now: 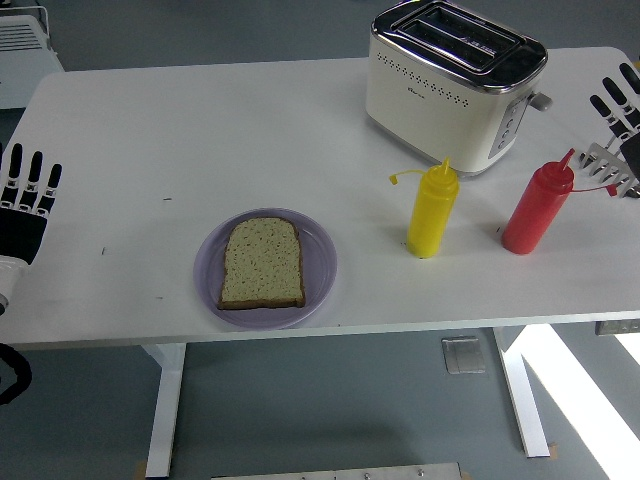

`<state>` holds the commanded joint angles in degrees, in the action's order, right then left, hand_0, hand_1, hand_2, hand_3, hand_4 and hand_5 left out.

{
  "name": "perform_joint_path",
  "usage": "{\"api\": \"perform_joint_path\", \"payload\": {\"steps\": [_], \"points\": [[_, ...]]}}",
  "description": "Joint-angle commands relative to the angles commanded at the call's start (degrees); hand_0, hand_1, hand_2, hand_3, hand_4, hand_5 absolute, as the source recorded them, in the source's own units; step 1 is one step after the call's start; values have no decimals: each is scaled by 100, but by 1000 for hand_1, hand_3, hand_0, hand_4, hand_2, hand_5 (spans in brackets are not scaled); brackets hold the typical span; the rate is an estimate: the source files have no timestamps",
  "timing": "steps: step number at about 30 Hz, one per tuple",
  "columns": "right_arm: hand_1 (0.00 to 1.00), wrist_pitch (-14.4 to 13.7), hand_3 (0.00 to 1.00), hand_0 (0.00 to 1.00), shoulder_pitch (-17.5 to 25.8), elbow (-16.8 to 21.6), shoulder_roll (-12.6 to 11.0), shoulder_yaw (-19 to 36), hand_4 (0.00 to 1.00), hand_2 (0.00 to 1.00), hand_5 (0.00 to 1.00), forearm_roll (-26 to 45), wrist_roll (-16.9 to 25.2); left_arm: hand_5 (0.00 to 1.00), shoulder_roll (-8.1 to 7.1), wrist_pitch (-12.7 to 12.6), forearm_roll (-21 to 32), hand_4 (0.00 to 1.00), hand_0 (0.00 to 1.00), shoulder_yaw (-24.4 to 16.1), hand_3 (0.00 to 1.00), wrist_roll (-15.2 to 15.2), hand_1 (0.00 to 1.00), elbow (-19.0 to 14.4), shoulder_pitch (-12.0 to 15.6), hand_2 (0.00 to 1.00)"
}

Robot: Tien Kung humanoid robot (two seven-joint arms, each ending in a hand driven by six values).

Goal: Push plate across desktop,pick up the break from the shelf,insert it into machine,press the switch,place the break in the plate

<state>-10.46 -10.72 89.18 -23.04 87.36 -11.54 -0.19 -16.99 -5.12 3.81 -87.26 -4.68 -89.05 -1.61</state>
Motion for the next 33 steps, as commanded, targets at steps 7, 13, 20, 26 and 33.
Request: {"api": "perform_joint_path", "payload": {"steps": [7, 13, 20, 26, 33], "points": [[699, -6, 671, 761, 0, 25, -17, 12, 775, 682, 498, -23, 3, 998, -33, -12, 6, 759, 809, -18, 712, 2, 731, -40, -2, 677], [699, -16, 671, 761, -6, 30, -30, 27, 766, 684, 495, -38, 12, 998, -43, -17, 23, 758, 809, -12, 708, 3, 731, -53, -5, 675], [699, -26, 671, 761, 0, 29, -42, 54, 760, 683, 487, -55, 11, 998, -50, -23, 40, 758, 808, -53, 708, 6, 731, -73, -2, 675], [699, -33, 671, 762, 7, 19, -42, 72, 750, 683, 475, -64, 11, 998, -51, -25, 46, 758, 808, -73, 708, 7, 730, -78, -4, 675], [699, -44, 671, 761, 10, 4, -33, 68, 742, 683, 463, -73, 6, 998, -51, -24, 82, 758, 807, -83, 708, 14, 730, -85, -17, 674]]}}
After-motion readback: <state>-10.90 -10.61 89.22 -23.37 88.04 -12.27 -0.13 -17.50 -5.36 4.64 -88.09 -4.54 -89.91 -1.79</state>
